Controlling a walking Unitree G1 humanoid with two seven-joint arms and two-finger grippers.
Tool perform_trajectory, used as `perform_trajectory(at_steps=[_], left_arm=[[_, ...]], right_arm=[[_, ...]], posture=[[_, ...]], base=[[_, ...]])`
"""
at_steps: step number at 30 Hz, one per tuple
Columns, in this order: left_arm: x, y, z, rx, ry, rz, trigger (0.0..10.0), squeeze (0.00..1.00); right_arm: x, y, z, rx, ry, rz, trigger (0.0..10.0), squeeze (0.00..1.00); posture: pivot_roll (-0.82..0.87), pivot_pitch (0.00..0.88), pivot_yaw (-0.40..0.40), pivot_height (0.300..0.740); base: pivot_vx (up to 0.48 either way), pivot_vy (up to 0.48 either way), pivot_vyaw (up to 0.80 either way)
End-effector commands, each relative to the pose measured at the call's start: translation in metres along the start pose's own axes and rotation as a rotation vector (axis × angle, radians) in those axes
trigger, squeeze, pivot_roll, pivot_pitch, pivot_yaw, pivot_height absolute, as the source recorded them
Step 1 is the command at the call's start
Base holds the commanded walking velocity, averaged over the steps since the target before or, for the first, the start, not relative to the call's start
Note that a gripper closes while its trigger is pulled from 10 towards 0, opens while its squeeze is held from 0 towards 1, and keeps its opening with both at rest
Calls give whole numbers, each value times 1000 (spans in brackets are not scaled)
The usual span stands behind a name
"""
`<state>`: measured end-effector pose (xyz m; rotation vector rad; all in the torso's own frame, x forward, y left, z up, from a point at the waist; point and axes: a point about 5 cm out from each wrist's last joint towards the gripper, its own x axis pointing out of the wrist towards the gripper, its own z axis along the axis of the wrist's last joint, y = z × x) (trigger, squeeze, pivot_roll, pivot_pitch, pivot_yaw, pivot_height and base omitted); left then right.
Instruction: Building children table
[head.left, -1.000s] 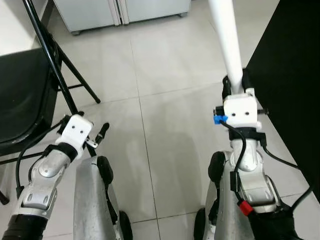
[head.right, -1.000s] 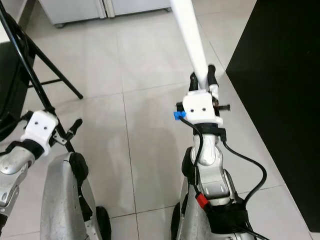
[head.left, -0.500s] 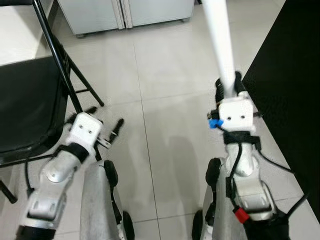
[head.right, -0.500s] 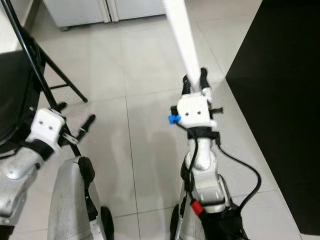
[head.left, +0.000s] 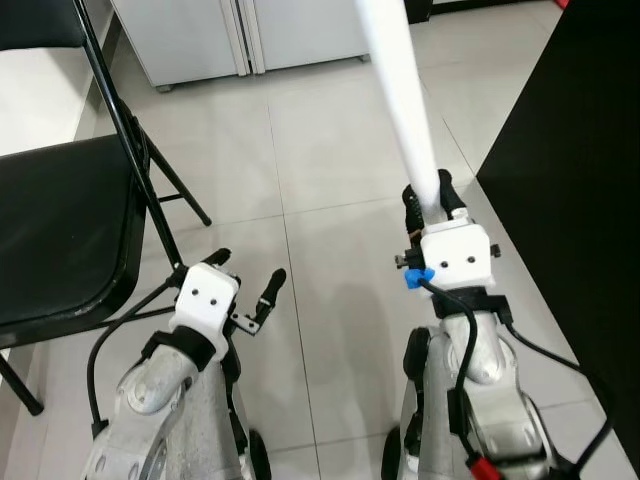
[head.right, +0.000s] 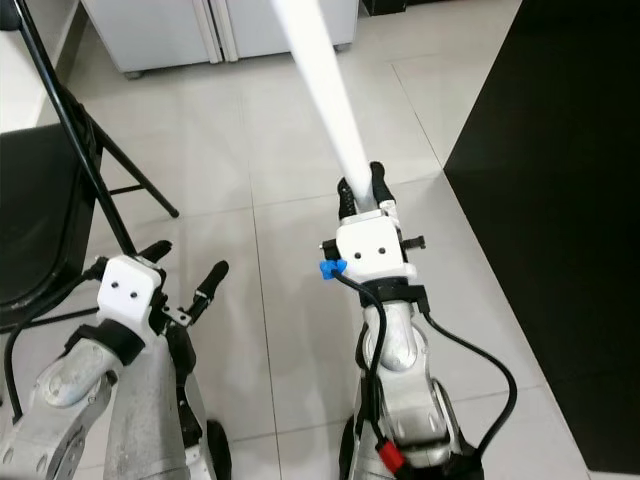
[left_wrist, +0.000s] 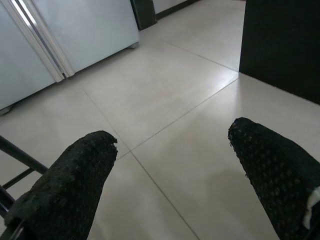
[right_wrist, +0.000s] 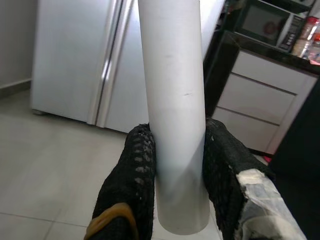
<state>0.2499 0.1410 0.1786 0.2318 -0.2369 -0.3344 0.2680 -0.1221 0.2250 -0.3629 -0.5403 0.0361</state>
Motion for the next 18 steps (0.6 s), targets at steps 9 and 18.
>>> perform_trajectory(at_steps=[9,18], left_arm=[[-4,-12,-11,-145,81,-61,10000,0],[4,-9,-16,-279,133,-110,10000,1000]], right_arm=[[-15,22,4,137,17,139,10000,0],[-25,37,1,198,30,294,10000,0]], posture=[[59,206,40,483],[56,203,46,523]], base=[[0,0,0],[0,0,0]])
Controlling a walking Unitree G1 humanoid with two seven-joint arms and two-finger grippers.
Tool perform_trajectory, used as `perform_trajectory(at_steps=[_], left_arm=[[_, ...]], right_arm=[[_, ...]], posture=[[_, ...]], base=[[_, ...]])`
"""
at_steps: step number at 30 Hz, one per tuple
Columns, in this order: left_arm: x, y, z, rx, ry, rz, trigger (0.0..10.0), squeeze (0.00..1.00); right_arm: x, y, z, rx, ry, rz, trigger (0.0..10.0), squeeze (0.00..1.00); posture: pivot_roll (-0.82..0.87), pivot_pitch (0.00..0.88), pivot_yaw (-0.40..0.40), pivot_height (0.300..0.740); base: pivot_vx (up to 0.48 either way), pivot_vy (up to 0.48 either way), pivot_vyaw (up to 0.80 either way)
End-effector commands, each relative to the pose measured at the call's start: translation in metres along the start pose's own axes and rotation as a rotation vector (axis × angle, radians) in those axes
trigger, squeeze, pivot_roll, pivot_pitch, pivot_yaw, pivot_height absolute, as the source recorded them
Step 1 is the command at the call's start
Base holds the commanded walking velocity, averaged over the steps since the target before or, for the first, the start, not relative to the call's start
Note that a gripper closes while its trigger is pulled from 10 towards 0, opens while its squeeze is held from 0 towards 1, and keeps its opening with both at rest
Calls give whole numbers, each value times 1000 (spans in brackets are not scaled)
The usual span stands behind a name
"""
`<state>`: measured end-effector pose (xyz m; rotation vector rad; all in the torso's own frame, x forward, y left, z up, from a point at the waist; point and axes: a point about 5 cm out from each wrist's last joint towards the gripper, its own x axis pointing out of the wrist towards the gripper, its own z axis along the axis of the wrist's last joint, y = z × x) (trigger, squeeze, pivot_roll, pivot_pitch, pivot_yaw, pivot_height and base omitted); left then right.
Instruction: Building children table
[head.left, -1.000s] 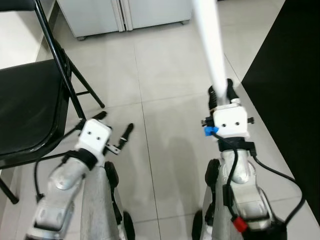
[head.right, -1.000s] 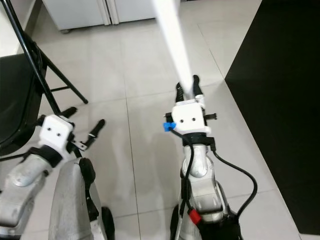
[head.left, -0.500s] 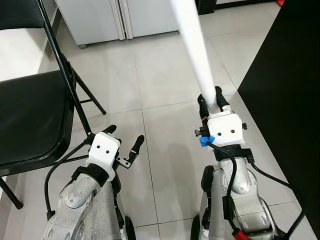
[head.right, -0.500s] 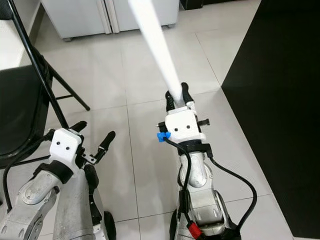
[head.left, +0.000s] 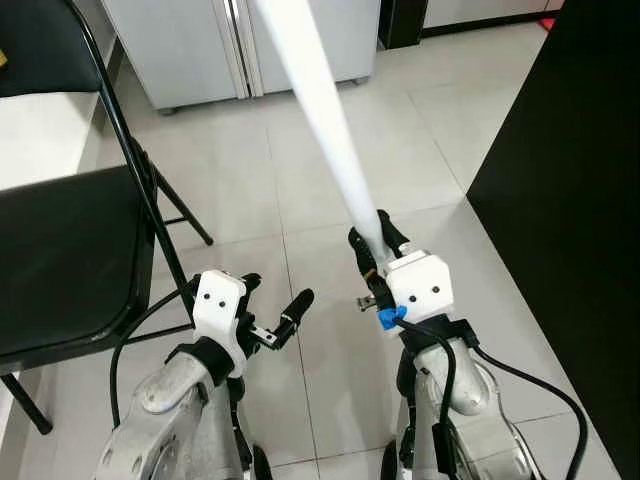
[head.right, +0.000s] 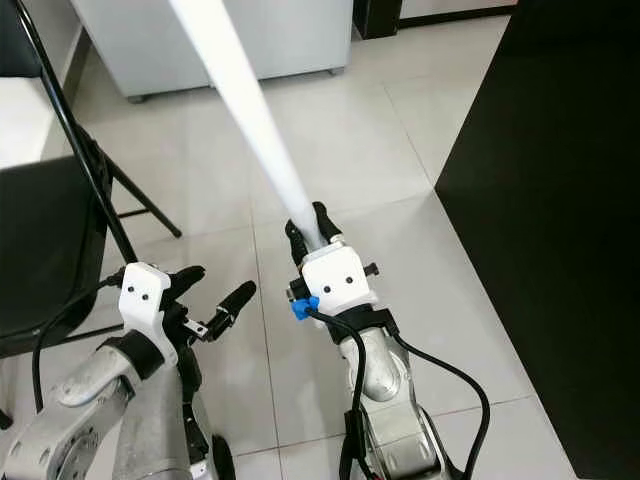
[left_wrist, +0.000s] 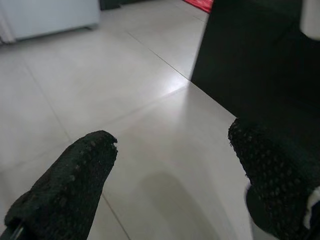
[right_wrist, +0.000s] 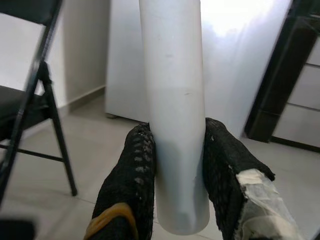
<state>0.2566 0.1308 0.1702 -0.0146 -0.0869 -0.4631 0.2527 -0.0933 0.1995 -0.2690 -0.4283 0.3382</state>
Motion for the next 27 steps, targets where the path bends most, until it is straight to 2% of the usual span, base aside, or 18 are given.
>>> perform_trajectory(at_steps=[1,2,7,9,12,13,20,27], left_arm=[[-2,3,-8,1,39,14,10000,184],[-1,7,-7,-17,43,27,10000,0],[2,20,-6,-67,44,74,10000,0],[6,31,-3,-83,35,94,10000,0],[8,35,-1,-101,32,88,10000,0],[11,40,2,-148,23,67,10000,0],[13,37,7,-165,8,1,10000,0],[12,40,9,-212,-6,18,10000,0]], right_arm=[[-3,5,4,28,-23,30,10000,0],[-3,6,4,35,-23,37,10000,0],[-5,10,5,48,-25,60,10000,0],[-6,12,5,59,-20,69,10000,0],[-6,13,4,64,-17,71,10000,0],[-6,13,2,67,-11,69,10000,0],[-4,13,1,74,-11,73,10000,0],[-5,16,-1,87,-4,91,10000,0]], posture=[[55,202,45,528],[54,200,45,533],[49,201,48,543],[53,202,45,553],[52,203,44,558],[50,197,43,568],[52,184,43,588],[53,177,40,613]], base=[[0,0,0],[0,0,0],[0,0,0],[0,0,0],[0,0,0],[0,0,0],[0,0,0],[0,0,0]])
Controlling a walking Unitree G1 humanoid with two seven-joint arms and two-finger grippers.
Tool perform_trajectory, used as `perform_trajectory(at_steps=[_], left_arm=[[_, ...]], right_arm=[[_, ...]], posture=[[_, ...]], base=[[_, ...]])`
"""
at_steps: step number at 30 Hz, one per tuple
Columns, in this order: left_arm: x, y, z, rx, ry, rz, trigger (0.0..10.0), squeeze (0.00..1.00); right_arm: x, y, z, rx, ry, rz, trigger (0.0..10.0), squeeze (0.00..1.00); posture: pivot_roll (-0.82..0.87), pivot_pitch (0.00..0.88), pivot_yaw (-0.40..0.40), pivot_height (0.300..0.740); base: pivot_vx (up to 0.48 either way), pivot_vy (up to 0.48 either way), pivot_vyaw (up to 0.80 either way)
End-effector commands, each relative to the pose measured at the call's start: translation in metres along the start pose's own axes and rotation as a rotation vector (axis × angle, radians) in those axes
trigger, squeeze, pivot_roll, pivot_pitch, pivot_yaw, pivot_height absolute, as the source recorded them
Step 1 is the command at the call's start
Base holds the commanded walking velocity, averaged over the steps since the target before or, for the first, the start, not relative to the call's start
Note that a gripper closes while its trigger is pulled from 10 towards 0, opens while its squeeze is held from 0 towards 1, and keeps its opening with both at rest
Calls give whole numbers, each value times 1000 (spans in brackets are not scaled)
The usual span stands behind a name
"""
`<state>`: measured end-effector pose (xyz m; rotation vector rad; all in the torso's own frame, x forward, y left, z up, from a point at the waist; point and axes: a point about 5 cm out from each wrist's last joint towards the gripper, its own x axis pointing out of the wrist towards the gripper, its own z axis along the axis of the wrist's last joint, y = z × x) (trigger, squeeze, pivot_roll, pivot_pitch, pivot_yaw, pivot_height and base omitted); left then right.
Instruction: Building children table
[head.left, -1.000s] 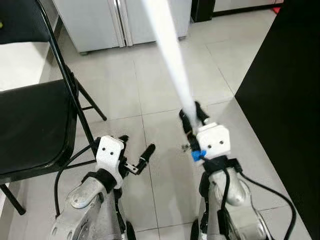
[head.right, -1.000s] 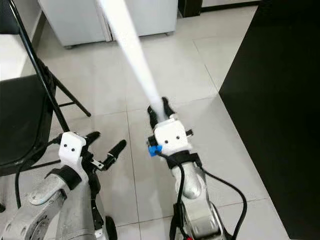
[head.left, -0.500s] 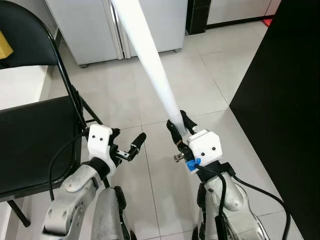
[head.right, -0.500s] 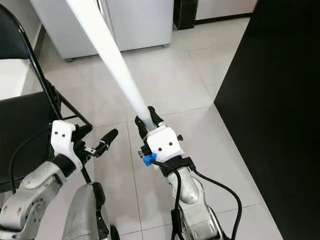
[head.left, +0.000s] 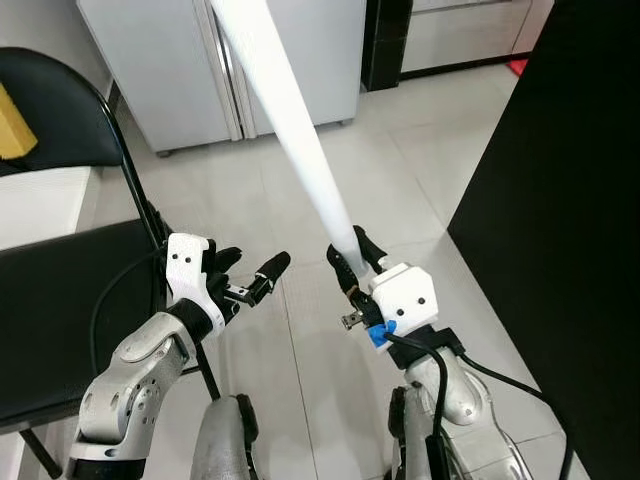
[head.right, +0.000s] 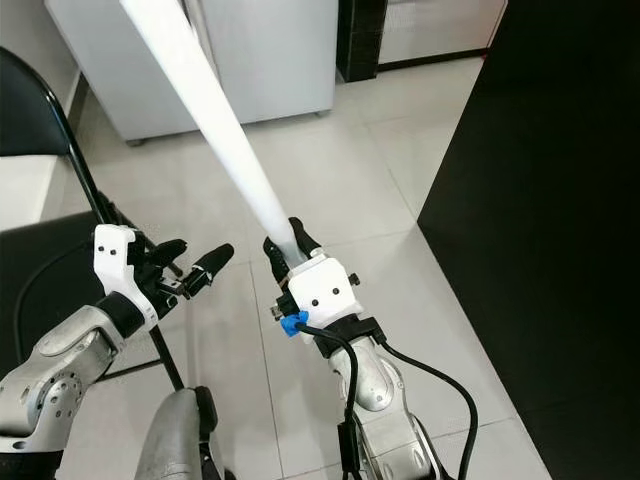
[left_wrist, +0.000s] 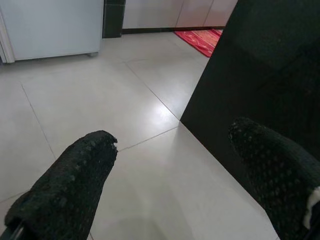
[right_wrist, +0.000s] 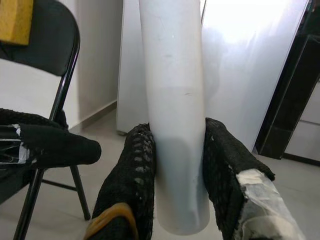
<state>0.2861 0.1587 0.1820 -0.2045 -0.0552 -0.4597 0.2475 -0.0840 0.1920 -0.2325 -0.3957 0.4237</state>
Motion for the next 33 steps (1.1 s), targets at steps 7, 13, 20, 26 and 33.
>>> perform_trajectory(at_steps=[7,13,20,26,33], left_arm=[[-3,9,3,-134,-25,20,10000,0],[-3,12,3,-149,-27,14,10000,0],[-5,15,3,-158,-28,16,10000,0],[-8,21,0,-149,-12,38,10000,0],[-9,17,-2,-172,-8,13,10000,0]], right_arm=[[-6,9,-6,37,11,61,10000,0],[-6,9,-6,46,15,57,10000,0],[-4,7,-5,39,6,52,10000,0],[-3,4,-4,28,2,43,10000,0],[-2,3,-3,26,-1,40,10000,0]], posture=[[52,176,41,638],[52,175,40,658],[51,175,41,678],[47,180,37,698],[44,181,37,713]], base=[[0,0,0],[0,0,0],[0,0,0],[0,0,0],[0,0,0]])
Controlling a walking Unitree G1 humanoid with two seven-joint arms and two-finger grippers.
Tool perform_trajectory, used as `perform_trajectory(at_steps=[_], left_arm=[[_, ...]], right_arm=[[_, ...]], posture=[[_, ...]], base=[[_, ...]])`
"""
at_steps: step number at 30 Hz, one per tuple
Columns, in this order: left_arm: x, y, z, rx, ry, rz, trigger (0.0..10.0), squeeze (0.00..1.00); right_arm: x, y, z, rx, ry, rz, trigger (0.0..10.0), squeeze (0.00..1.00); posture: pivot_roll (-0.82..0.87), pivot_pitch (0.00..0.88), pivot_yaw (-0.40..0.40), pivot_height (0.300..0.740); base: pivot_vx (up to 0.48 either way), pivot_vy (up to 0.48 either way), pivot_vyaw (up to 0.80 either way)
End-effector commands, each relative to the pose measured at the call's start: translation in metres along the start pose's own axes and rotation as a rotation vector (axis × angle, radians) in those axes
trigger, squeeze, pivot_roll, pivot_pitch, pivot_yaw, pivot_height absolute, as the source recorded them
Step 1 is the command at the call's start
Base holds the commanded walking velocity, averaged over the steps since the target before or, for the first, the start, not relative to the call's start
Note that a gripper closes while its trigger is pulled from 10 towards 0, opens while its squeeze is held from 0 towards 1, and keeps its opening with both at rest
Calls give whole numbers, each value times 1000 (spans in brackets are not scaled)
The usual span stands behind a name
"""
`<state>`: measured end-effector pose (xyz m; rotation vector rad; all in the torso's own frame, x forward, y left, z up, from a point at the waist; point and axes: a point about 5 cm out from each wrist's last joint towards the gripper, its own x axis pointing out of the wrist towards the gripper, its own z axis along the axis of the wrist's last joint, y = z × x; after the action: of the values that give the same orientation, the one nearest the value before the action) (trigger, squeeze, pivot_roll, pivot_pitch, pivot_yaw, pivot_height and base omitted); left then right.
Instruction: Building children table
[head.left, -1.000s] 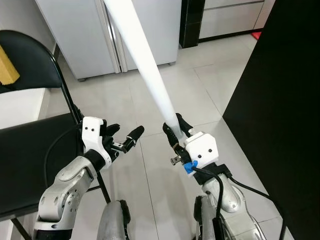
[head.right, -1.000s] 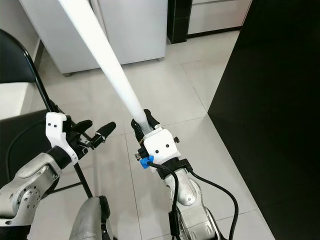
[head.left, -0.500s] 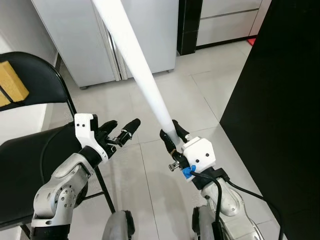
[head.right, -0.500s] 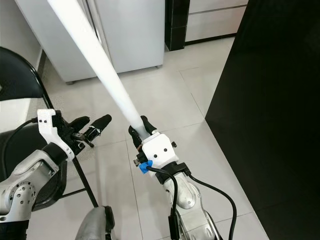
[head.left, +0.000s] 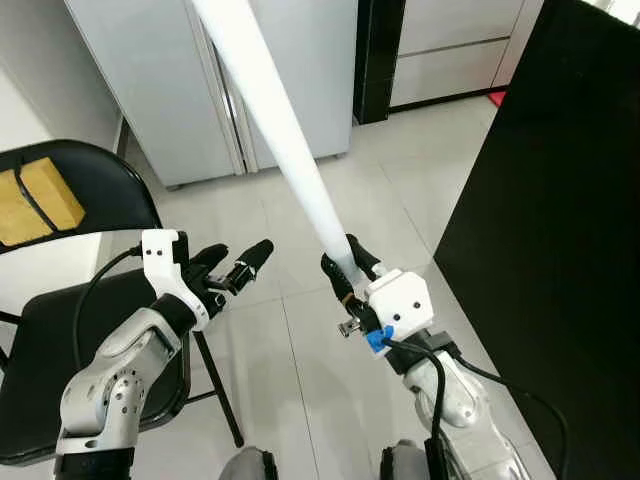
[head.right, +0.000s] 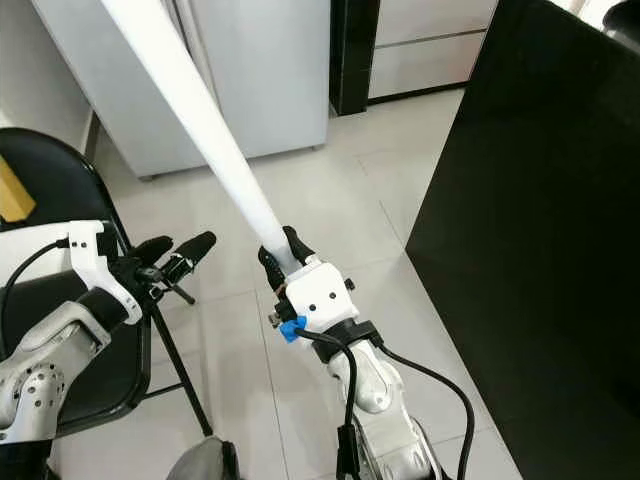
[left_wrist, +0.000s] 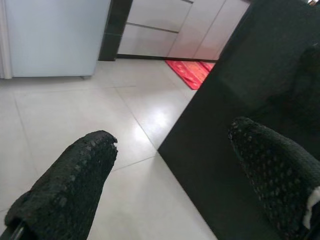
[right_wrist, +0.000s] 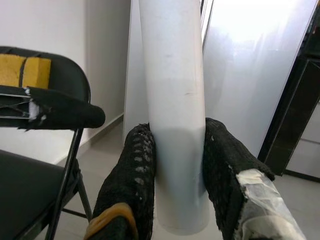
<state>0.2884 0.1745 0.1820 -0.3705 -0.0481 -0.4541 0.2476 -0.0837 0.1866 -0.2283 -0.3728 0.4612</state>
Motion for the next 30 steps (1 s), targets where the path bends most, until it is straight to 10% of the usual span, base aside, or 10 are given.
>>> perform_trajectory(at_steps=[1,30], left_arm=[[-5,-1,-6,-29,22,-9,10000,0],[-1,-25,-4,-131,-12,-132,10000,0]], right_arm=[[0,1,1,12,-17,2,10000,0],[5,-3,-3,20,-1,-11,10000,0]], posture=[[44,180,36,718],[34,171,31,740]], base=[[0,0,0],[0,0,0]])
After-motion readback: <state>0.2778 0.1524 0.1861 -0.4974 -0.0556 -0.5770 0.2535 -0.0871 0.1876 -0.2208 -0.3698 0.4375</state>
